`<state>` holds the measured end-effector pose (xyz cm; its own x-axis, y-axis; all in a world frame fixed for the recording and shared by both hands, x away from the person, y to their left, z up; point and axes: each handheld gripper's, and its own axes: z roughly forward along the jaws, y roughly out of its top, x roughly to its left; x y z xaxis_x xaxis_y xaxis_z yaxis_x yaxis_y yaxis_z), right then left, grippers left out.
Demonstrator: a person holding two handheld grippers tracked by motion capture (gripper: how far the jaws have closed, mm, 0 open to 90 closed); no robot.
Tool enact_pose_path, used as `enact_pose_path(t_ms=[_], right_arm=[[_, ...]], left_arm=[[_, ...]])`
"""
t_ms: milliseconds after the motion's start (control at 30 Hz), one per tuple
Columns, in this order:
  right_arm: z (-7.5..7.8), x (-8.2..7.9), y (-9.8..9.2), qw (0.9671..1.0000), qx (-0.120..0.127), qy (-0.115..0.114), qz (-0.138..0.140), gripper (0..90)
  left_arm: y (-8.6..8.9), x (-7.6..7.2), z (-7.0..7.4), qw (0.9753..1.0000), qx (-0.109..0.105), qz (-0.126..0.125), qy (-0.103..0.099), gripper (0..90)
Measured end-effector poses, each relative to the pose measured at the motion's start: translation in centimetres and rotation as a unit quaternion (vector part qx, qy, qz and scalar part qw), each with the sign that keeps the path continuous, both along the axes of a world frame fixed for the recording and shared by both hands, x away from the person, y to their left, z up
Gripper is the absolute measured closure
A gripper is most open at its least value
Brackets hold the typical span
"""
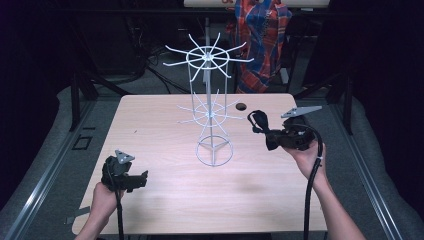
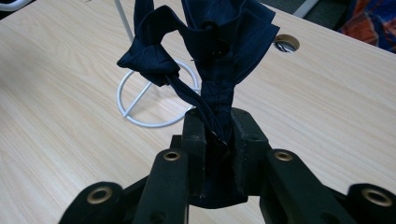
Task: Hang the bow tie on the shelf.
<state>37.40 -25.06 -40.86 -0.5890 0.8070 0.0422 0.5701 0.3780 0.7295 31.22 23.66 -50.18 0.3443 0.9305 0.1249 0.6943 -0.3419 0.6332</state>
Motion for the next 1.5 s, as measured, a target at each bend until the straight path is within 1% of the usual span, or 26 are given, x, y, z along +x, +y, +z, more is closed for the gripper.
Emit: enact_pose_path(t_ms=[233,367,833,1333,1500], right_arm=[[0.1,0.4,0.8,1.0000,0.004,0.002,0.008,77.0],[0.0,0.5,1.1,0.9999,0.001,0.006,0.010,77.0],[-0.9,1.3,2.2,0.9996,-0.007,0.022,0.018,77.0],[-1.4,2.0,3.4,0.9992,-0.008,0.030,0.024,77.0],[-1.6,2.4,3.9,0.9989,-0.010,0.034,0.030,77.0]], left_arm=[[0.0,0.0,0.0,1.0000,0.000,0.000,0.001,15.6],[0.0,0.0,0.0,1.0000,-0.001,0.000,0.001,15.6],[0.1,0.0,0.0,1.0000,0.000,0.000,0.000,15.6],[0.1,0.0,0.0,1.0000,0.000,0.001,-0.001,15.6],[0.1,0.0,0.0,1.0000,0.000,0.001,-0.002,15.6]])
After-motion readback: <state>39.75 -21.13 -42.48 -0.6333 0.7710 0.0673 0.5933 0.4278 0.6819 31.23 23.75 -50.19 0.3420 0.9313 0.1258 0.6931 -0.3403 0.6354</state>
